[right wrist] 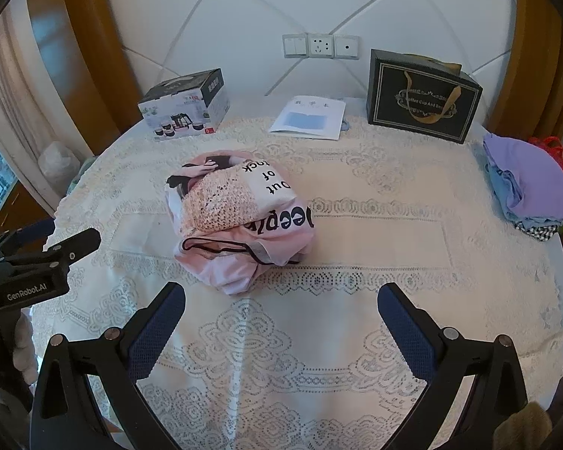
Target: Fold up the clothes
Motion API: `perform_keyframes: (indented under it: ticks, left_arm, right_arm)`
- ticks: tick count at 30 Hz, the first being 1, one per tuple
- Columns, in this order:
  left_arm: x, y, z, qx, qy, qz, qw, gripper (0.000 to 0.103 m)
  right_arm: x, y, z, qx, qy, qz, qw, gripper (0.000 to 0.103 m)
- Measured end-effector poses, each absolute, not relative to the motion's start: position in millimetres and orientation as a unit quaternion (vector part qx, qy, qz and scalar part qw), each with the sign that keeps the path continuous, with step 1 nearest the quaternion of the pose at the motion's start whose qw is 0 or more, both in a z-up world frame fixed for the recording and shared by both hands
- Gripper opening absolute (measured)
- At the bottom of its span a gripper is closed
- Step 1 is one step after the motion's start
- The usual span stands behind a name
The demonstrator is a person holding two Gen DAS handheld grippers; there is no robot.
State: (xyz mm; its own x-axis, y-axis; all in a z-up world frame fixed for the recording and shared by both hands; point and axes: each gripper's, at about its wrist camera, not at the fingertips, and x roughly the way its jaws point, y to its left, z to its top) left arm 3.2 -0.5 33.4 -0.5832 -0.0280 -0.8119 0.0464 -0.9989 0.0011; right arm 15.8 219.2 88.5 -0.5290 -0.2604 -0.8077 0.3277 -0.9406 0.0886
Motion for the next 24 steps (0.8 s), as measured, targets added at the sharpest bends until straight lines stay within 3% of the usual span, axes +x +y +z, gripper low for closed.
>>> perform_keyframes:
  ticks: [24]
  left_arm:
    - [1.6,-5.6,31.3,0.461,0.013,-0.887,0.022,0.102]
  right_arm:
    - [11.8,217.4,81.3,0.464,0.043,-0.869,0.167,0.103]
